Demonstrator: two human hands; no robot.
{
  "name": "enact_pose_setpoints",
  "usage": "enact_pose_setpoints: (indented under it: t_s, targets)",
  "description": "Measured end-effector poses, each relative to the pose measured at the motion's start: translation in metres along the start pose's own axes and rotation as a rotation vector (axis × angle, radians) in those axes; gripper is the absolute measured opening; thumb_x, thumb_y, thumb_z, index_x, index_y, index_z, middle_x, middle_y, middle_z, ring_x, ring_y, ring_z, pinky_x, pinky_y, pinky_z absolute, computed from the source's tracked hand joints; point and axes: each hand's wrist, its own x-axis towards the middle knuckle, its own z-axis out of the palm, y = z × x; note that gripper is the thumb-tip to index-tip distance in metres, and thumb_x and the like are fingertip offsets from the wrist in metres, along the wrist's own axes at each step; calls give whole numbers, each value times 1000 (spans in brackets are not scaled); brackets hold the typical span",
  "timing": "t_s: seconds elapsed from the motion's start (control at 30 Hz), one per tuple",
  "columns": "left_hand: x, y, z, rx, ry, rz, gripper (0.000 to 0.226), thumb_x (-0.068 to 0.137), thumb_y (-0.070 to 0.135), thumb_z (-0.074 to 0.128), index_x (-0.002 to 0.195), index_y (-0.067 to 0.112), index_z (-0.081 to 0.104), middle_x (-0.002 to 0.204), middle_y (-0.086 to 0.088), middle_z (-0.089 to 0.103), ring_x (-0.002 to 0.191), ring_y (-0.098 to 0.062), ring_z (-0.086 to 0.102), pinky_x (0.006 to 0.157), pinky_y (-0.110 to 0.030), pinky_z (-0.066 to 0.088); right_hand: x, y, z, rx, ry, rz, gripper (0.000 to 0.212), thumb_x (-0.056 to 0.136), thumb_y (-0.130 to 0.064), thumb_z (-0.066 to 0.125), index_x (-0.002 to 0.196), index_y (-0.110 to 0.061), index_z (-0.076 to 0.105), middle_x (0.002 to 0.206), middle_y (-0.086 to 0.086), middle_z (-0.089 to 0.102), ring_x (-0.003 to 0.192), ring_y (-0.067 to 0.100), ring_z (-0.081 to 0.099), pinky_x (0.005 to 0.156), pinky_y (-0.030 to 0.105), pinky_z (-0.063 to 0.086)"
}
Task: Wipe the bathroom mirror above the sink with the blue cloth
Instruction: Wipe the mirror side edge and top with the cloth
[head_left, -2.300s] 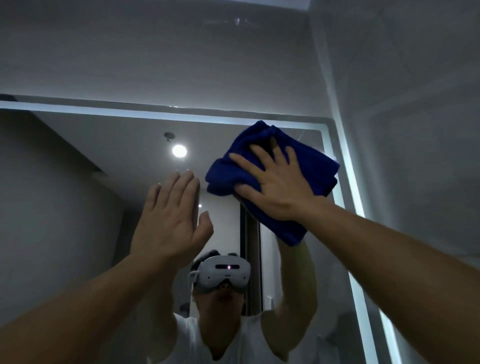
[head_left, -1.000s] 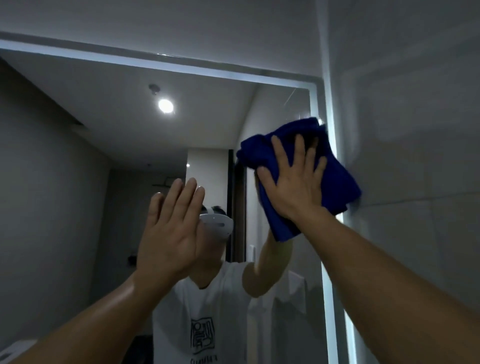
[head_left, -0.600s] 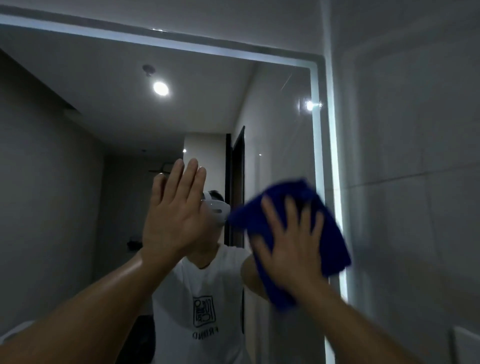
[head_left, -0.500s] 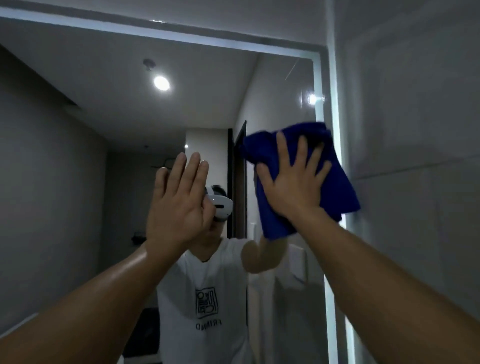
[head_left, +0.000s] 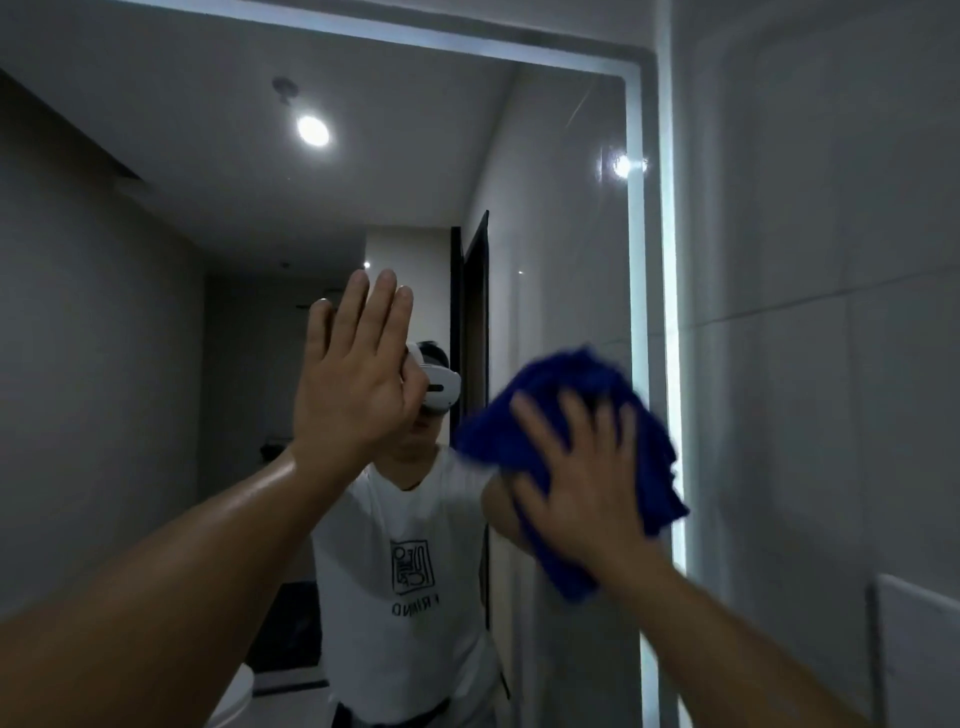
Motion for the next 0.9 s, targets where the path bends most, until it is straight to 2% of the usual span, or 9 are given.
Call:
enact_pose_setpoints:
  t_s: [0.07,0.13,0.23,0.4,0.5,0.6,0.67,0.8,0.9]
  targets:
    - [0,0,0,4,20,2,64,98,39,25,155,10,26,165,-10,18,153,-25,9,121,-53,14,59,8,-18,48,76,264,71,93,-63,27,156,-40,4,162,11,14,146,44,12,115,65,1]
    - [-1,0,2,0,47,9,64,96,37,28,154,10,30,164,-11,21,153,-26,12,121,-52,14,96,8,-27,66,76,421,71,96,-66,22,155,-39,-7,164,12,2,148,43,-1,115,65,-3]
    - [1,0,4,-7,60,10,64,96,38,28,155,11,29,164,-10,20,153,-25,12,121,-53,14,79,-13,-17,35,101,354,72,96,-66,19,157,-36,-7,164,15,5,148,45,1,115,67,0]
    - [0,2,-1,-49,44,13,66,97,39,28,156,11,23,165,-10,16,153,-24,8,122,-52,9,-75,-45,33,29,-30,83,70,96,-65,18,158,-35,3,155,16,28,136,49,28,112,69,11]
    - [-5,6,-4,-56,77,3,67,96,37,32,157,11,20,165,-11,14,153,-26,7,123,-50,3,-145,-43,45,6,-160,48,77,92,-64,33,157,-37,4,146,14,35,126,46,37,108,69,14]
    - [-36,16,-5,-60,58,-1,66,97,36,37,156,9,25,164,-12,18,153,-27,10,123,-51,4,-132,-26,36,50,-173,-46,79,87,-62,40,157,-40,9,149,13,31,128,47,36,109,68,13]
    - [-71,16,0,-70,30,10,65,98,36,41,155,8,27,164,-12,20,153,-27,12,122,-52,7,-91,-14,23,46,-116,10,72,91,-60,36,155,-38,14,155,12,24,135,48,29,114,66,7]
    - [-116,15,3,-42,39,41,65,96,33,43,154,5,31,162,-14,24,152,-29,15,121,-55,13,13,-1,-6,93,5,343,71,96,-64,25,157,-37,1,164,14,8,148,44,3,116,64,-3]
    - [-125,22,6,-47,25,28,65,96,34,40,154,5,31,162,-14,24,152,-29,15,121,-55,15,7,-13,1,49,43,340,71,97,-63,25,158,-32,4,163,16,11,148,45,6,116,65,1]
